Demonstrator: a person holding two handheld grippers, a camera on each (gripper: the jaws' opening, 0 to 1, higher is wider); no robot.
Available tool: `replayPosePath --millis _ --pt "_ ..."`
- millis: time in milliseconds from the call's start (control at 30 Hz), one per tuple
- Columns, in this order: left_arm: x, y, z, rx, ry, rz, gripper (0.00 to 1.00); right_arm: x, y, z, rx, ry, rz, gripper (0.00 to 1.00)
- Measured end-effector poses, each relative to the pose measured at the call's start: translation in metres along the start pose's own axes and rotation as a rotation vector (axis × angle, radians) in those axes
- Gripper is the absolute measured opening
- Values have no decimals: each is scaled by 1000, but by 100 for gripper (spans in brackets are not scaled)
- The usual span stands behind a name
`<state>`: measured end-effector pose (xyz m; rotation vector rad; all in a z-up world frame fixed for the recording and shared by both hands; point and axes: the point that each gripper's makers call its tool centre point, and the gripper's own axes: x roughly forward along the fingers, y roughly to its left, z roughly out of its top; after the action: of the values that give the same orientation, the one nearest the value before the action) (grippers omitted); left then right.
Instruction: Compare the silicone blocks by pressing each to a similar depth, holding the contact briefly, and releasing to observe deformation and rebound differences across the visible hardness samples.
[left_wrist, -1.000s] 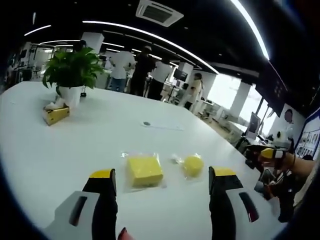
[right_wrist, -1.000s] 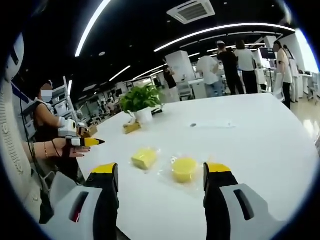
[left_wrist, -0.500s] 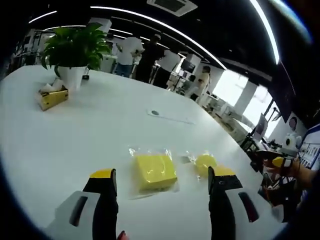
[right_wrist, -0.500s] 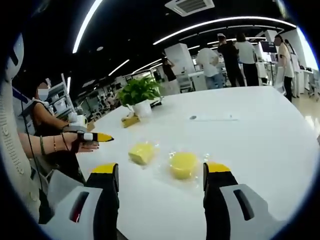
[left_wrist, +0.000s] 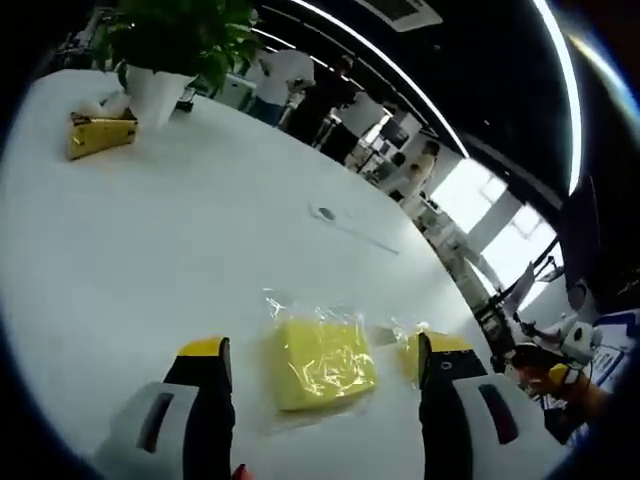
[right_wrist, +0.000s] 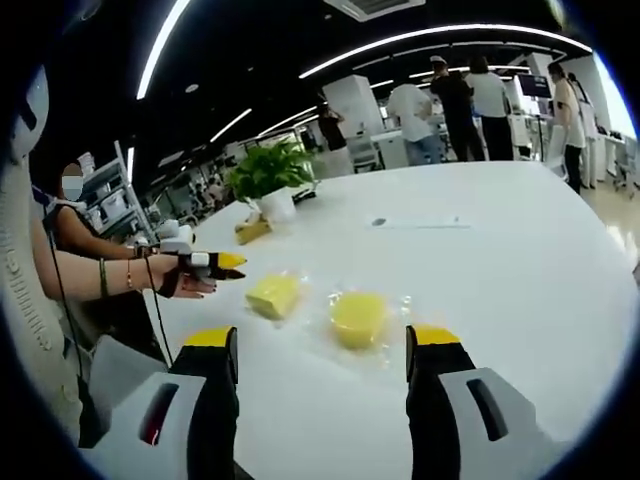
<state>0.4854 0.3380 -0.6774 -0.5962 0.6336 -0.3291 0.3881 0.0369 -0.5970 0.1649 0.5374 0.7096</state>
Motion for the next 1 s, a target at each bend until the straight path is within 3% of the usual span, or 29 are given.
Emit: replayPosePath --millis 367,567,833,1000 --pt "33 21 0 -117 -10 -25 71 7 -8 -8 10 35 -11 63" --pt "48 22 13 -284 -87 -93 63 8 -12 -13 16 58 -26 63" --pt "58 26 0 -354 -56 -115 35 11 -17 -15 21 74 -38 63" --pt "60 26 -6 -325 -34 -101 20 14 -17 -16 22 79 -38 62"
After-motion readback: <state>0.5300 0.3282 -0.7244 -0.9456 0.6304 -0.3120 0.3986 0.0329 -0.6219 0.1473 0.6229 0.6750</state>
